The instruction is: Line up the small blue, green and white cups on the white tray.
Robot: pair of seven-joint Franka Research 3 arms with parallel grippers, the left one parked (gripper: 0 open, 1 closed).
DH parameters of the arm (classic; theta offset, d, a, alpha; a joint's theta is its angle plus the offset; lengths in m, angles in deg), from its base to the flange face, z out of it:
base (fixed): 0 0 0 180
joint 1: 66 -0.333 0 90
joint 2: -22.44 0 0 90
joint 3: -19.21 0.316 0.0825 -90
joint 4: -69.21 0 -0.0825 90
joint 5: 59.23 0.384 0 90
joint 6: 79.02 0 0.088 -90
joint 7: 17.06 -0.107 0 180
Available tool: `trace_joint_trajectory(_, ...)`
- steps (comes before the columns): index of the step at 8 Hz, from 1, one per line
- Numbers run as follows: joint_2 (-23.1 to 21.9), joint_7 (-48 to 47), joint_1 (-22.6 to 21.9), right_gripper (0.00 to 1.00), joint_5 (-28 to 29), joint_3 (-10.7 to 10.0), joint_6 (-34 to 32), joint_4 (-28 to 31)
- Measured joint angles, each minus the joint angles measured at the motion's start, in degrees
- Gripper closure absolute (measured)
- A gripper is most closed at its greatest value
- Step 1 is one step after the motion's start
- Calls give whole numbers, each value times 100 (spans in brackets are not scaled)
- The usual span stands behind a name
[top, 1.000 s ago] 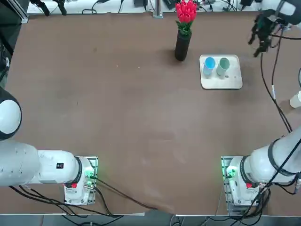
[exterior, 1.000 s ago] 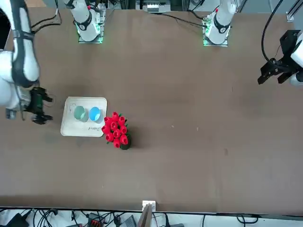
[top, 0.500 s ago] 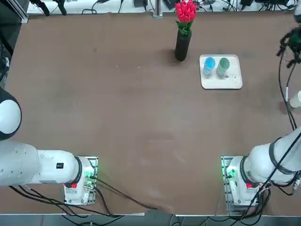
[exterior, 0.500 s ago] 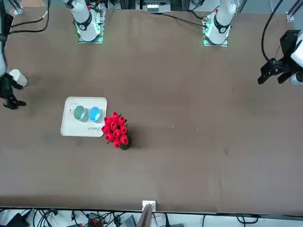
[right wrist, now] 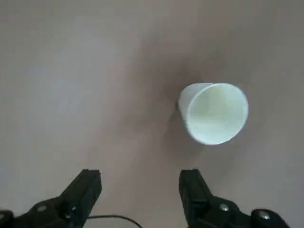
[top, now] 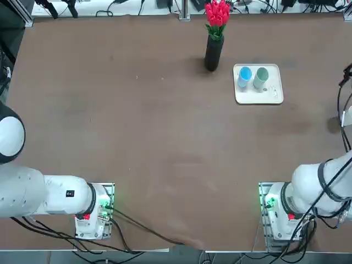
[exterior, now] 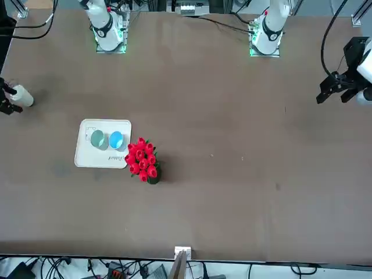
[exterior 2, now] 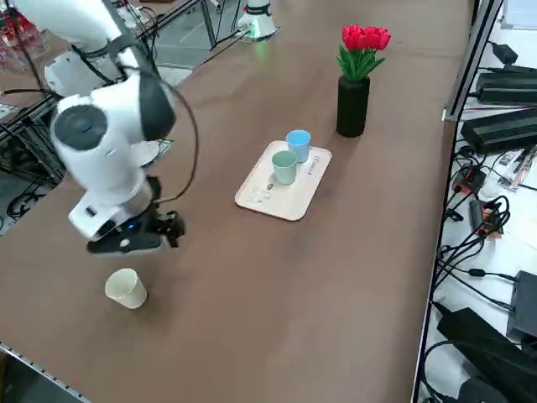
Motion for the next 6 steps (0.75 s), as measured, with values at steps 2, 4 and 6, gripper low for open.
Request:
trace_joint_trajectory(2, 13, 277, 275, 0, 1, -1, 477, 208)
trace_joint_trajectory(4, 63, 296, 310, 1, 2, 12, 1273, 567)
trace_joint_trajectory(6, 171, 287, 320, 1, 4, 21, 1593, 690)
